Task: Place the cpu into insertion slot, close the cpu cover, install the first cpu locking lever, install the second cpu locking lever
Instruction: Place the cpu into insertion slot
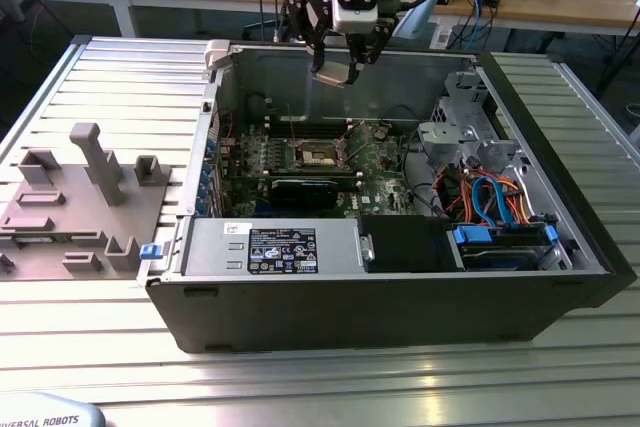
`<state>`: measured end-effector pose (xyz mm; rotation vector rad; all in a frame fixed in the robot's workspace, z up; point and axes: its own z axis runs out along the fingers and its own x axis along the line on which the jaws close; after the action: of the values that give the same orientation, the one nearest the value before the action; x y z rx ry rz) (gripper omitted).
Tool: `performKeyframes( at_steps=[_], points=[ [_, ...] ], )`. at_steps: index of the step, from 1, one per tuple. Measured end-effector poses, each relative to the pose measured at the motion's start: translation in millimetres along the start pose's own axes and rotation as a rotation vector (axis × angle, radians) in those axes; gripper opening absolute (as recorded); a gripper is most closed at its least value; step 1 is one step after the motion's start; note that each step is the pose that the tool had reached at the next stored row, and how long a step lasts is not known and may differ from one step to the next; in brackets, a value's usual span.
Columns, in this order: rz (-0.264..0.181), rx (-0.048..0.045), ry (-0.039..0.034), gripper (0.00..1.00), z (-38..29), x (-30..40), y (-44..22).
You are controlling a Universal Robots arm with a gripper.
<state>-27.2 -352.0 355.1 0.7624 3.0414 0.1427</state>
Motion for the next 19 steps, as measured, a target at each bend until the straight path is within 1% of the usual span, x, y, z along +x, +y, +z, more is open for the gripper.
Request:
performKeyframes(
  at_steps=[19],
  points=[
    [0.012, -0.0003, -0.0011, 0.55, 0.1, 0.0, 0.0]
  ],
)
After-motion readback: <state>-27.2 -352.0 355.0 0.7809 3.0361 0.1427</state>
